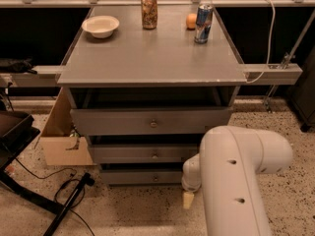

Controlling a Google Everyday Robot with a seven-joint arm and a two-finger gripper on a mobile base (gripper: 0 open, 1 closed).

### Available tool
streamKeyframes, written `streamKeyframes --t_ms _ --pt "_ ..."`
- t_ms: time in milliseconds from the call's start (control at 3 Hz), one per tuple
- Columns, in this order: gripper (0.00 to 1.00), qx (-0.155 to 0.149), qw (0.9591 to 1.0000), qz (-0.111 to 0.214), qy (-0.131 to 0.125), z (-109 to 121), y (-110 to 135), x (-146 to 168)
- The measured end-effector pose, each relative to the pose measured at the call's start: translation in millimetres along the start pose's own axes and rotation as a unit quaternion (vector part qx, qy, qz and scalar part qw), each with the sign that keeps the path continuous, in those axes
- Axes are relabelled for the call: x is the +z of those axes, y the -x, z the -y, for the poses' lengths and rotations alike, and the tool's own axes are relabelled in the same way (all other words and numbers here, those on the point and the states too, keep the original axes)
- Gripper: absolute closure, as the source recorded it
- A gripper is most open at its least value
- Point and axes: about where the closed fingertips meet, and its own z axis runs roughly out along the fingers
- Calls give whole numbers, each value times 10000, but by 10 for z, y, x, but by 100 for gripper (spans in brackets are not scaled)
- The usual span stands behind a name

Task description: Open bottom drawer

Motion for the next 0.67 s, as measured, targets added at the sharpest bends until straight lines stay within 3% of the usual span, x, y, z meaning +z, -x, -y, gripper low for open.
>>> streamKeyframes --t_ms 667 --pt "0 71 9988 -452 -160 381 -103 372"
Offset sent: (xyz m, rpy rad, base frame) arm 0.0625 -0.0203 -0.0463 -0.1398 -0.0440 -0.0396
